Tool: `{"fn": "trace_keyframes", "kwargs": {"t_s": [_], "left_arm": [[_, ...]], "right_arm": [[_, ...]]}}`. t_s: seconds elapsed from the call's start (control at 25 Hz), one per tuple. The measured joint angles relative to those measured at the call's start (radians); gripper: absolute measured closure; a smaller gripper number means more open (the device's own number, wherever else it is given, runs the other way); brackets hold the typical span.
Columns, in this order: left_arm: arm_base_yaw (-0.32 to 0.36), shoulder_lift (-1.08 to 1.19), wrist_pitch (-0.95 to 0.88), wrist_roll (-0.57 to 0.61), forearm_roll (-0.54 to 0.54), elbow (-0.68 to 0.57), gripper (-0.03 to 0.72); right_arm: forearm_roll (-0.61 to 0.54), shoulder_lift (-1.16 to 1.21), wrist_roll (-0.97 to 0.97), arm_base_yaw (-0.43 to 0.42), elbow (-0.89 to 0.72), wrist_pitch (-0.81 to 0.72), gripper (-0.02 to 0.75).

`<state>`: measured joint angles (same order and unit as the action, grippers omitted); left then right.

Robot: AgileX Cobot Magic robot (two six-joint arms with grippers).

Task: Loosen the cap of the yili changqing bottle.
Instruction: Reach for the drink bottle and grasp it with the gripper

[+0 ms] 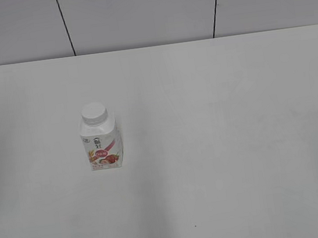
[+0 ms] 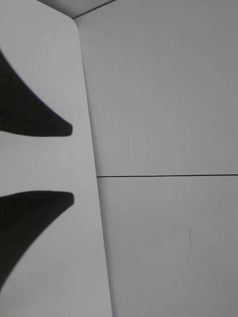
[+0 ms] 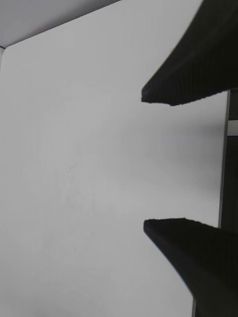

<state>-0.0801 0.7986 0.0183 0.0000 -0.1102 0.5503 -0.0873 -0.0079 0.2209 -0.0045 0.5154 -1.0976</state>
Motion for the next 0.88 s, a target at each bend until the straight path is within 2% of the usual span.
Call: {"fn": "trace_keyframes", "kwargs": {"t_s": [0.24,0.44,0.64,0.88], "left_arm": [[0.0,0.199,0.283,-0.067,0.024,-0.109,0.449],[0.0,0.325,0.424,-0.16,-0.019,-0.161,0.449],[0.01,0.467,0.574,-0.294,-0.232,-0.177,0.449],[0.099,0.667,0.755,-0.328,-0.524,-0.177,0.449]], "right_arm": [[0.0,0.0,0.0,0.0,0.0,0.0,0.172],[0.0,0.0,0.0,0.0,0.0,0.0,0.172],[0.0,0.0,0.0,0.0,0.0,0.0,0.172],[0.0,0.0,0.0,0.0,0.0,0.0,0.172]]}}
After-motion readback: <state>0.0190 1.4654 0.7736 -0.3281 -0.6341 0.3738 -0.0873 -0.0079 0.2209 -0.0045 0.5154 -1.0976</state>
